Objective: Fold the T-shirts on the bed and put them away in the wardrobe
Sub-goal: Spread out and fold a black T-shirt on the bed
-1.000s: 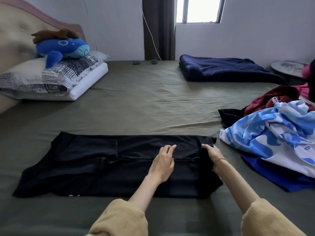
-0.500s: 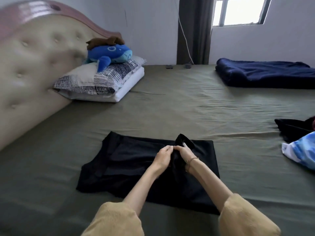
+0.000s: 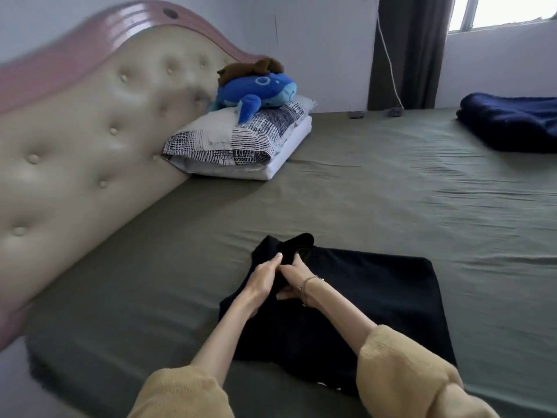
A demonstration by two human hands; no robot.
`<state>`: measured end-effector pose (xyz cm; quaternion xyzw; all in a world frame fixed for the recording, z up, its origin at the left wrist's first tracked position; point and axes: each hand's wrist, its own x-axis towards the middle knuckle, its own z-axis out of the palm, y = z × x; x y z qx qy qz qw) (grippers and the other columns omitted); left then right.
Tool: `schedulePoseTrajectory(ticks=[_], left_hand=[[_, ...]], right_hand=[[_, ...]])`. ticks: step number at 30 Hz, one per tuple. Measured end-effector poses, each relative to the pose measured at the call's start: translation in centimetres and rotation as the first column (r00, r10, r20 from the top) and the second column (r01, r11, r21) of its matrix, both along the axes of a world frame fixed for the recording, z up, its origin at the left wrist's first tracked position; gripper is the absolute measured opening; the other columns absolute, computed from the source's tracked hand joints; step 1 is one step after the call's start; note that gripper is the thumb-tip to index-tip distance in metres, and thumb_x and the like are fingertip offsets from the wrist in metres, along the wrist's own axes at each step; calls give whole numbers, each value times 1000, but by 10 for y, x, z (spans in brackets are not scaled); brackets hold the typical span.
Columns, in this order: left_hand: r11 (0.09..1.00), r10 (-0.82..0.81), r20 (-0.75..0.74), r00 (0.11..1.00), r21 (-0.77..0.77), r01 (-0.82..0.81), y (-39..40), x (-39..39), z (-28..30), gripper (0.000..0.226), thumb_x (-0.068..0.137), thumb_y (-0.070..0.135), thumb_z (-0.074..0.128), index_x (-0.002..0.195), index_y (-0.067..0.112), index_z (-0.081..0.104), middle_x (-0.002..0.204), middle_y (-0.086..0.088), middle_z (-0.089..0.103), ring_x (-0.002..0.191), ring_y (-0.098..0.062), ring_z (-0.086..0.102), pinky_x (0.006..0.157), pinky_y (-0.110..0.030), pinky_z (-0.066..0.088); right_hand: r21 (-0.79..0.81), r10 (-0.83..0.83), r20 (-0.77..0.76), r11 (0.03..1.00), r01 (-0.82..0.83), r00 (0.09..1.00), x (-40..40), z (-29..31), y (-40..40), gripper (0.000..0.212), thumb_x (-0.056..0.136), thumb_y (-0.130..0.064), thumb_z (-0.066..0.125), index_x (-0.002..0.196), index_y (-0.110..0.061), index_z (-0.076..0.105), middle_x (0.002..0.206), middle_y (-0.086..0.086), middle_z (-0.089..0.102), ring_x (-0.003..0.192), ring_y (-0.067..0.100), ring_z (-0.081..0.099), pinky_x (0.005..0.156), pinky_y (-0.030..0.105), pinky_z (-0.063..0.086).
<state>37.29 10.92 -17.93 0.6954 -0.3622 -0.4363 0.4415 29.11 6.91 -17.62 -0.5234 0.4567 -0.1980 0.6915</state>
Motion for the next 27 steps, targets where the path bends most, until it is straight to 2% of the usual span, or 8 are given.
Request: schedulePoseTrajectory(ticks=[3, 5, 9, 13, 16, 20, 23, 27], left_hand=[[995, 96, 16, 995, 37, -96, 5, 26, -10, 53, 91, 51, 46, 121, 12, 64, 123, -8, 63, 115, -19, 57, 107, -36, 38], [985, 166, 90, 982, 36, -170, 8, 39, -15, 43, 91, 45, 51, 109, 10, 69, 117, -8, 65, 113, -21, 58, 104, -34, 40], [975, 195, 326, 925, 39, -220, 10, 46, -21, 20, 89, 19, 59, 102, 6, 67, 108, -14, 68, 107, -26, 60, 86, -30, 43], [954, 165, 667, 727, 79, -288, 12, 32, -13, 28, 88, 25, 54, 112, 13, 62, 114, -10, 65, 108, -29, 59, 83, -32, 45], [950, 67, 844, 532, 108, -292, 13, 19, -9, 30, 93, 24, 48, 120, 12, 52, 122, -8, 59, 116, -26, 53, 90, -35, 42], [966, -89, 966, 243, 143, -215, 12, 0, -6, 37, 94, 18, 47, 130, 14, 39, 132, -3, 45, 127, -21, 39, 108, -47, 25], [987, -133, 986, 104, 141, -77, 12, -21, -4, 33, 96, 17, 41, 129, 15, 41, 132, -3, 45, 128, -21, 37, 113, -58, 7], [971, -217, 960, 179, 193, 142, 15, -62, -12, 42, 100, 20, 34, 142, 15, 34, 147, -5, 33, 138, -20, 26, 114, -57, 0]], right_hand=[[45, 97, -9, 994, -96, 995, 24, -4, 5, 83, 91, -24, 55, 150, -31, -4, 78, 6, 61, 57, 19, 61, 54, 29, 55], [64, 162, -26, 985, -161, 986, 31, -7, 8, 88, 90, -27, 54, 149, -29, -11, 71, 10, 63, 55, 19, 61, 59, 29, 55], [56, 116, 57, 991, -120, 992, 28, -14, 13, 75, 91, -11, 52, 150, -19, 7, 68, 10, 62, 46, 12, 61, 57, 26, 55], [-8, -12, 88, 1000, 13, 996, 15, -11, 12, 40, 90, 3, 46, 129, -7, 42, 70, 10, 62, 53, 13, 63, 52, 20, 55], [-210, -135, -35, 970, 125, 990, -3, -10, 3, 19, 89, 4, 47, 106, -2, 53, 70, 5, 61, 49, 8, 60, 49, 18, 53], [-583, -292, -324, 811, 52, 900, -43, -10, -9, 16, 84, -8, 53, 94, -17, 61, 85, -5, 63, 87, 17, 63, 81, 29, 50], [-653, -381, -534, 753, -82, 755, -78, -12, -11, 25, 88, -15, 50, 112, -20, 57, 116, -1, 53, 116, 18, 47, 95, 34, 37], [-661, -480, -621, 745, -85, 620, -120, -18, -3, 29, 90, -18, 49, 119, -19, 50, 128, 4, 41, 124, 22, 34, 99, 40, 30]])
